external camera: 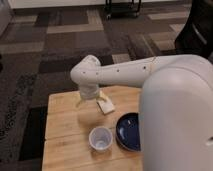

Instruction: Place the white sponge in the ceramic cup

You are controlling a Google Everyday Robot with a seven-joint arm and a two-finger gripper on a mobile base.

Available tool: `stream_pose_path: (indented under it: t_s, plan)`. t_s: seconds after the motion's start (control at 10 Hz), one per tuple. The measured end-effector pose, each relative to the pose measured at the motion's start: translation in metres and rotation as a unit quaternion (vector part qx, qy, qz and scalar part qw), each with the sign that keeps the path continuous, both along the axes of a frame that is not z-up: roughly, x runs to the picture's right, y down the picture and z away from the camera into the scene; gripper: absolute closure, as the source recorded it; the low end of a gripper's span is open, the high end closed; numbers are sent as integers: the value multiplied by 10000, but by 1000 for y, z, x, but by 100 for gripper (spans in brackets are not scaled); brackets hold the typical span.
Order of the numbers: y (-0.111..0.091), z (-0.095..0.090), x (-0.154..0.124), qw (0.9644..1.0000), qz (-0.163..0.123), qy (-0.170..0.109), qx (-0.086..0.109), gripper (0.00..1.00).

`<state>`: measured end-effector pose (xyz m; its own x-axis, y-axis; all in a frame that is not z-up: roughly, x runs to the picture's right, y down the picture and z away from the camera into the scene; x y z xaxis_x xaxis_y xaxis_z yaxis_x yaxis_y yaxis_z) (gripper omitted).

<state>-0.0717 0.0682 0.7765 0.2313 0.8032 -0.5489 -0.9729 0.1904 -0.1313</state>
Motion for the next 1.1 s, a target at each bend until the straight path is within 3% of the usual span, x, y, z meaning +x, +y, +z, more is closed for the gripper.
stream_pose_path:
  t_s: [0.5,1.1]
  plan:
    - [-9,8,30,9987,-474,-126,-108,20]
    - [-10,9,33,9987,-486,-108,-121,20]
